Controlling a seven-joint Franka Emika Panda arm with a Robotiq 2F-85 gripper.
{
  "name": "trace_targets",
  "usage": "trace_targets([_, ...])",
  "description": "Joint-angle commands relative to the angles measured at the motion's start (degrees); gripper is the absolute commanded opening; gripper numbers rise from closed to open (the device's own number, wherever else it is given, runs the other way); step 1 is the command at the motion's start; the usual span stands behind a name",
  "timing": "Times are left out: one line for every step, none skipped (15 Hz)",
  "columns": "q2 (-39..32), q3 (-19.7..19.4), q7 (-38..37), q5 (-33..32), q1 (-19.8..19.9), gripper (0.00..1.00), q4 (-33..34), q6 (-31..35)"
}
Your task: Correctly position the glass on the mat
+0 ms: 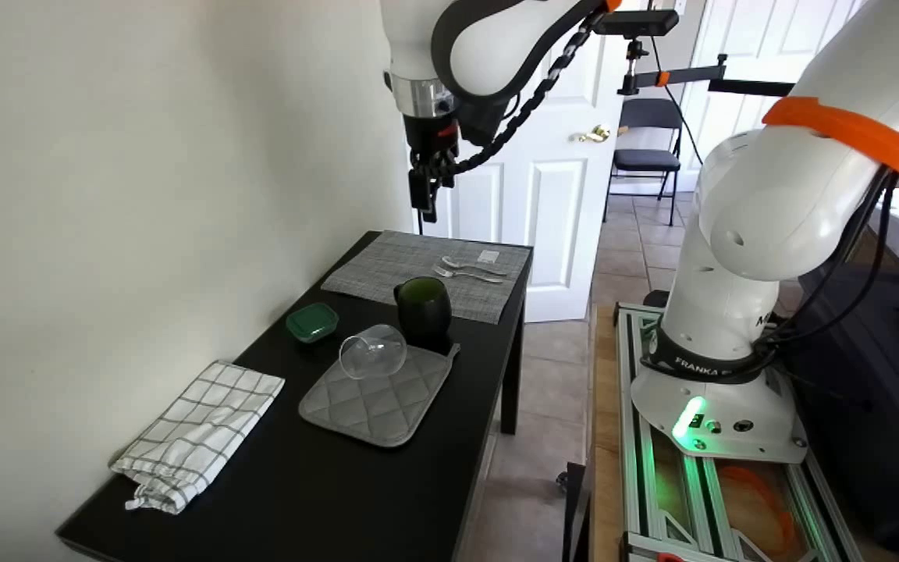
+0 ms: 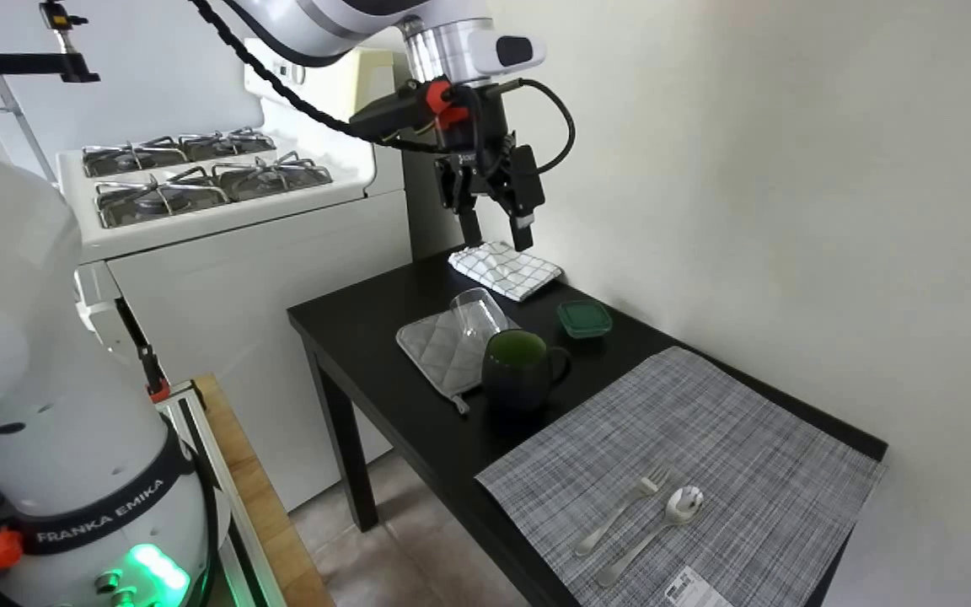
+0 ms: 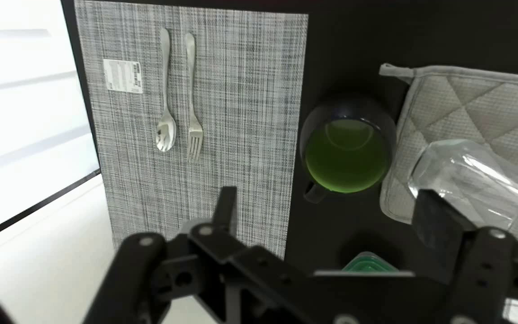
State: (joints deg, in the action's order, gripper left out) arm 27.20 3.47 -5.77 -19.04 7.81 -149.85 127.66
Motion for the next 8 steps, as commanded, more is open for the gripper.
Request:
trace_targets([-11.2, 3.4, -8.5, -1.1, -1.1, 1.00, 6.3, 2.2])
trace_targets([-13.7, 4.0, -9.7, -1.3, -1.5, 1.00, 8.1, 2.1])
trace_targets([-16.4, 4.4, -10.3, -1.2, -2.3, 1.00, 9.7, 2.0])
trace_targets([-19.1, 4.8, -10.8, -1.2, -3.1, 1.00, 11.4, 2.0])
trace_targets([-21.3, 4.9, -11.0, -1.3, -3.9, 1.00, 12.8, 2.0])
trace_targets([-23.6, 5.1, -11.3, -1.6, -4.9, 1.00, 14.2, 2.3])
trace_targets([-25.9, 5.2, -11.6, -2.1, -5.9, 1.00, 15.5, 2.2])
trace_targets([-27.9, 5.2, -11.6, -2.6, -6.9, 1.00, 16.6, 2.4])
